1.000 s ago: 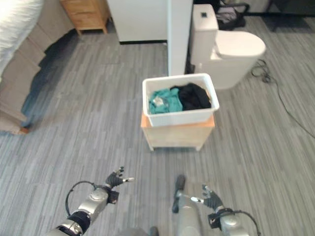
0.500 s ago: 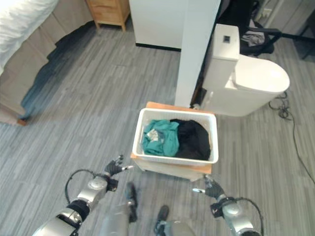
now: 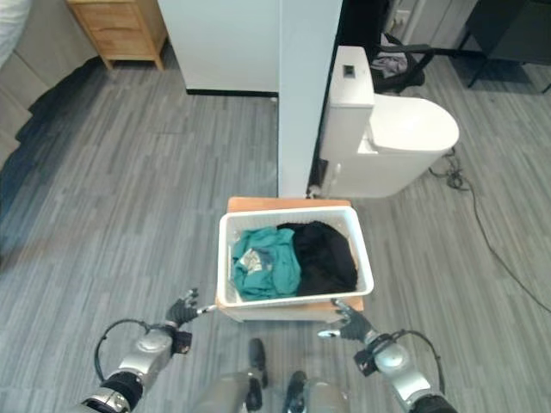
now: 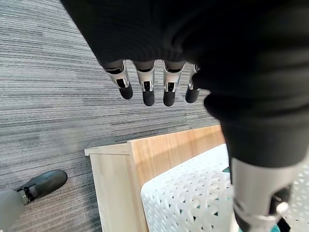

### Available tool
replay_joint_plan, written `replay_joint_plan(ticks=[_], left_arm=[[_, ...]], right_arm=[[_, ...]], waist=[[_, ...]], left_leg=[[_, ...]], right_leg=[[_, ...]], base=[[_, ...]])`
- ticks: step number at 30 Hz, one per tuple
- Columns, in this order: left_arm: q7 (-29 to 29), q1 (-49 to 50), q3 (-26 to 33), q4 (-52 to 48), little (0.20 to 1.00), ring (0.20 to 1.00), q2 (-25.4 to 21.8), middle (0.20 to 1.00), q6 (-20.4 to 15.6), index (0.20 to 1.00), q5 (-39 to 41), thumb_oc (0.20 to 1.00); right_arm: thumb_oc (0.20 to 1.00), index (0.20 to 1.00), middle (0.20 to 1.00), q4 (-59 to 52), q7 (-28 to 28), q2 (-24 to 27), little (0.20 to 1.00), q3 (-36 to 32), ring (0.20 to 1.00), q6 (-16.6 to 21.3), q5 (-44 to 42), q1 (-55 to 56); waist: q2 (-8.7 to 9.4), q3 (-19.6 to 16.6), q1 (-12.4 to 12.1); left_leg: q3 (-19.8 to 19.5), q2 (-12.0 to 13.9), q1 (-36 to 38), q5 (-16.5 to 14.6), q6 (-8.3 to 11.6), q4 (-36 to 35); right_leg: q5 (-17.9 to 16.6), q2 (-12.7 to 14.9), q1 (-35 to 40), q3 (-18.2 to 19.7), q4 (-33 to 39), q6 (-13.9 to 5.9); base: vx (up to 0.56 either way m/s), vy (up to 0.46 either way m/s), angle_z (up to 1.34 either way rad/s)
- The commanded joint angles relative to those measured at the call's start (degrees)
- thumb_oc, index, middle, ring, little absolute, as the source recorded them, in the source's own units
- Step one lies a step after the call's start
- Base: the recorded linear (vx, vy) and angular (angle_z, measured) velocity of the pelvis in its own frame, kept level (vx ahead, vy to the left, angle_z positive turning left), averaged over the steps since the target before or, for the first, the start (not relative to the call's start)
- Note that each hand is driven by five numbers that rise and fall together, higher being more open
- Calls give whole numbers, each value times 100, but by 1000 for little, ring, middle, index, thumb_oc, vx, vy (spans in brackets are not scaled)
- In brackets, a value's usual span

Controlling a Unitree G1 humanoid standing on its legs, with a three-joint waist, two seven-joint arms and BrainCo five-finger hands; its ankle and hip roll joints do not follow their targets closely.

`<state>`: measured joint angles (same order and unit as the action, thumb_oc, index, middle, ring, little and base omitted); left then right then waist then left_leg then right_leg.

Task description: Grab the laundry basket,head to the washer,open it,put in the laundry and shut it.

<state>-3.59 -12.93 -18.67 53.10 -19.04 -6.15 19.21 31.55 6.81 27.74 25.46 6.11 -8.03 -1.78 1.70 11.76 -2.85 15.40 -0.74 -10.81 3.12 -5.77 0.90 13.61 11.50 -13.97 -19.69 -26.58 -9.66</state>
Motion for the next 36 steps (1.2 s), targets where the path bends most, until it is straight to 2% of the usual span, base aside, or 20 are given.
replay_joint_plan(ticks=[1, 3, 8, 14, 16, 19, 23, 28, 33, 36], left_arm=[[-29, -201, 158, -126, 1000, 1000, -155, 1000, -236, 1000, -92, 1000], [3, -102, 208, -164, 1000, 1000, -150, 1000, -231, 1000, -52, 1000], [53, 71, 165, -587, 1000, 1000, -292, 1000, -162, 1000, -145, 1000], [55, -57, 87, -834, 1000, 1000, -388, 1000, -121, 1000, -159, 1000], [67, -170, 43, -1074, 1000, 1000, -589, 1000, -56, 1000, -247, 1000], [69, -168, 93, -1217, 1000, 1000, -735, 1000, 22, 1000, -307, 1000], [182, -186, 270, -1674, 1000, 1000, -1098, 1000, 162, 1000, -362, 1000], [215, -312, 296, -1667, 1000, 1000, -1142, 1000, 233, 1000, -324, 1000], [239, -1043, -68, -783, 1000, 1000, -907, 1000, 338, 1000, -298, 1000], [209, -1650, -326, 267, 1000, 1000, -700, 1000, 345, 1000, -209, 1000]], right_arm=[[1000, 1000, 1000, -84, 10, -85, 1000, -117, 1000, 157, 244, -94], [1000, 1000, 1000, -244, 2, 41, 1000, -236, 1000, 136, 371, 16], [1000, 1000, 1000, -780, -34, 196, 1000, -944, 1000, 115, -217, 283], [1000, 1000, 1000, -1198, -16, 312, 1000, -1266, 1000, 79, -569, 330], [1000, 1000, 1000, -1547, -36, 357, 1000, -1602, 1000, -22, -915, 448], [1000, 1000, 1000, -1822, 8, 423, 1000, -1782, 1000, -149, -840, 626], [1000, 1000, 1000, -2346, 85, 485, 1000, -2413, 1000, -390, -776, 1148], [1000, 1000, 1000, -2215, 19, 447, 1000, -2562, 1000, -497, -893, 1118], [1000, 1000, 1000, -1623, -28, 663, 1000, -2441, 1000, -755, -1119, 495], [1000, 1000, 1000, -879, -111, 943, 1000, -2164, 1000, -845, -1110, -310]], waist=[[354, 33, -86], [367, -48, -85], [302, -110, 19], [255, -96, 118], [246, -51, 186], [239, -46, 204], [170, -49, 227], [133, -54, 211], [85, -54, 202], [70, -16, 207]], left_leg=[[-8, 269, 154, -518, 638, 1024], [-56, 275, 200, -471, 677, 917], [-97, 261, 223, -364, 725, 497], [-74, 216, 157, -283, 726, 238], [-35, 178, 87, -215, 713, 78], [-24, 158, 92, -188, 702, -41], [16, 77, 151, -86, 677, -365], [14, 40, 182, -47, 663, -485], [17, -24, 132, -18, 664, -548], [48, -33, 76, -4, 657, -551]], right_leg=[[-2259, 264, 599, 404, 2181, -164], [-2280, 175, 691, 382, 2307, -154], [-2286, 89, 763, 140, 2597, -141], [-2392, 76, 638, 96, 2705, -178], [-2529, 77, 515, 123, 2721, -224], [-2606, 78, 480, 146, 2751, -250], [-2739, 119, 423, 152, 2811, -320], [-2779, 146, 417, 130, 2839, -345], [-2865, 198, 355, 87, 2931, -374], [-2903, 197, 293, 73, 2976, -372]], base=[[72, -155, 38], [79, -122, 47], [31, -55, 12], [-7, 15, -3], [-9, 36, -2], [4, 15, -3], [3, 60, -4], [0, 18, -1], [-28, 32, 0], [-42, 16, 0]])
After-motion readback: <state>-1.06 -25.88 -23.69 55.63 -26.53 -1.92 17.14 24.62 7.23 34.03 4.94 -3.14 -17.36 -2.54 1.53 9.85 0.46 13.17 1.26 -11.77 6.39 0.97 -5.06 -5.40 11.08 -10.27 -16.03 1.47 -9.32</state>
